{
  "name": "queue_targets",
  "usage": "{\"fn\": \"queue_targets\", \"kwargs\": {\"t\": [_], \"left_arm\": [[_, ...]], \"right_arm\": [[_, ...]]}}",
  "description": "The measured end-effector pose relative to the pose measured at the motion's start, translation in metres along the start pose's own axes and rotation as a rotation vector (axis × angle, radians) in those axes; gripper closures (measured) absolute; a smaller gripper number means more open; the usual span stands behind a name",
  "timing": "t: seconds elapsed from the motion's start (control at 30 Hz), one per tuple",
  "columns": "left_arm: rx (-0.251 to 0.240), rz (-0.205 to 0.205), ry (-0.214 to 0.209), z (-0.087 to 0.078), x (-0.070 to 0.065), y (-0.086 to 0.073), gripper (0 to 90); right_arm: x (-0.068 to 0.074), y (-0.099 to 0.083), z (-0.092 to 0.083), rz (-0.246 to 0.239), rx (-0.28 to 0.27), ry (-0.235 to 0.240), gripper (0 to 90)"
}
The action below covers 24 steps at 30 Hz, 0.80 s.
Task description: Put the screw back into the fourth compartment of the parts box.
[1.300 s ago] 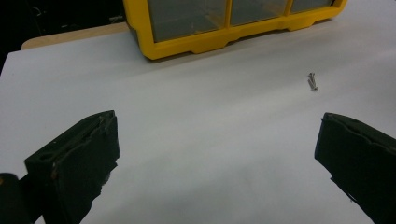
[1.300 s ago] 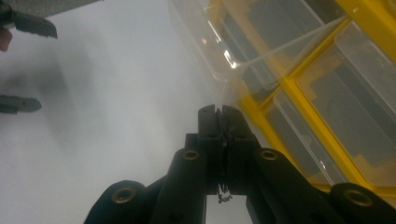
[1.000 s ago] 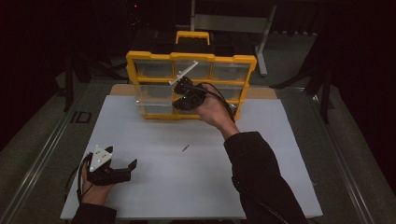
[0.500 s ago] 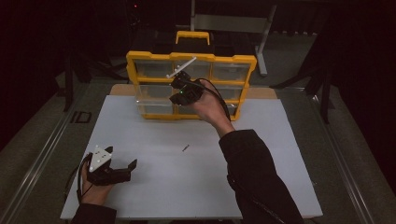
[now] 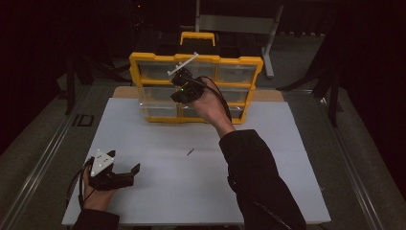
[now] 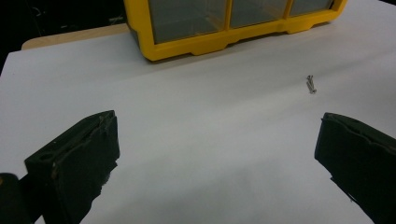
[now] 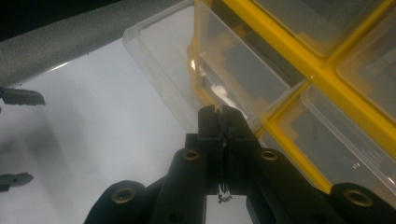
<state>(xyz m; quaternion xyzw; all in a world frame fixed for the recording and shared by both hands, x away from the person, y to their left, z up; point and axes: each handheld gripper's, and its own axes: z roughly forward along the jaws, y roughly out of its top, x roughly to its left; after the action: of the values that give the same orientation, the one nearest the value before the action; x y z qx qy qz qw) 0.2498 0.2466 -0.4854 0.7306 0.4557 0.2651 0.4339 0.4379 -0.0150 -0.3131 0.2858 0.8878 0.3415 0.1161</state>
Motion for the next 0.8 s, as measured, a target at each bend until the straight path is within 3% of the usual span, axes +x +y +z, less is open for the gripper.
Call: {"fn": "queue_targets", "kwargs": {"t": [0.8], "left_arm": [[-0.006, -0.015, -0.002, -0.001, 0.002, -0.001, 0.6]], "right_arm": [[0.002, 0.015, 0.022, 0.039, -0.025, -0.043, 87.0]]}}
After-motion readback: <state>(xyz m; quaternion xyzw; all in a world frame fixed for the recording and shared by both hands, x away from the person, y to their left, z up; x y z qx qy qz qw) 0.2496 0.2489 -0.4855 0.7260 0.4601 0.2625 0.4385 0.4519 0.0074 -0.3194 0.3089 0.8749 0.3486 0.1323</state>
